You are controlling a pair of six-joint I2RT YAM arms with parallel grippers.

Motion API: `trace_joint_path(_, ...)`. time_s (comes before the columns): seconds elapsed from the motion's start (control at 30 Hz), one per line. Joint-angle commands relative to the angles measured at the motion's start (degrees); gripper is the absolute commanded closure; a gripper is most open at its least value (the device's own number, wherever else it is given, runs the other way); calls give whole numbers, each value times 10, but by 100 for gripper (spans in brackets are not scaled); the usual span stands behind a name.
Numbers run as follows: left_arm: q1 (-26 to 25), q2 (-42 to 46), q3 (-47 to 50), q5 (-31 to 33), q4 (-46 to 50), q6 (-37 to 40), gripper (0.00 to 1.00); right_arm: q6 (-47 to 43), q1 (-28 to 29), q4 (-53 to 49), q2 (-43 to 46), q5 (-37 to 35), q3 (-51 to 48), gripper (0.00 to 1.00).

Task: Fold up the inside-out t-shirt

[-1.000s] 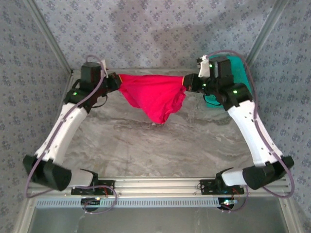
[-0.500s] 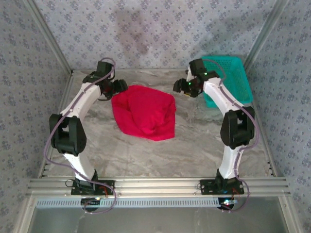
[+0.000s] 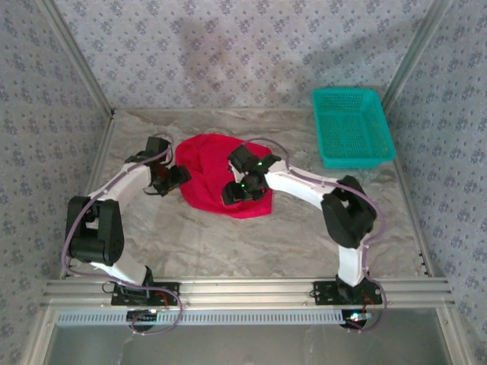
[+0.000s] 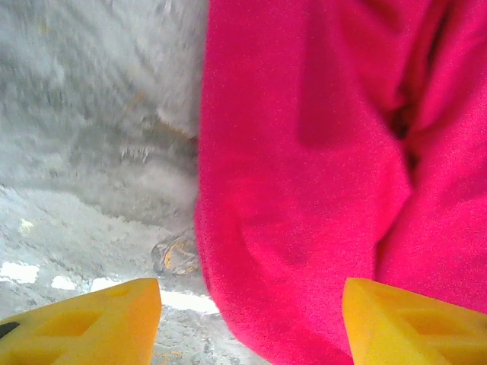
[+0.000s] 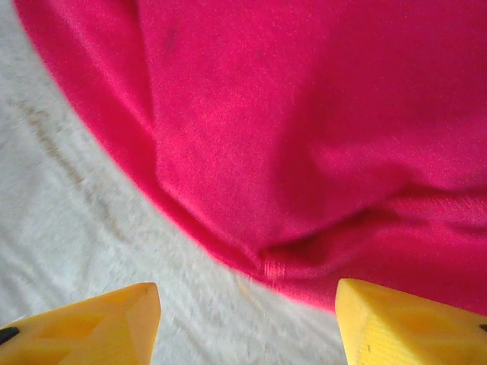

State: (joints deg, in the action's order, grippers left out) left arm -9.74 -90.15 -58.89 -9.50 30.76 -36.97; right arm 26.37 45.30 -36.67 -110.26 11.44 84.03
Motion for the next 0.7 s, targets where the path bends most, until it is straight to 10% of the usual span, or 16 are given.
trace_joint_path(0.0,0,-9,27,-28,-72,-36,32,20,-1,6,-43,-27,21,40)
trace_joint_path(0.17,-3,-48,41,-62,-147,-74,31,19,-14,14,-49,-37,31,55)
trace_joint_path(0.3,-7,-88,32,-76,-175,-90,39,11,-17,-4,-32,-36,44,98)
trace_joint_path(0.57,0,-99,22,-58,-154,-87,100,-18,-49,-83,85,-44,101,100)
trace_joint_path(0.67,15,-62,11,-48,-122,-76,100,-22,-92,-94,143,-22,122,100)
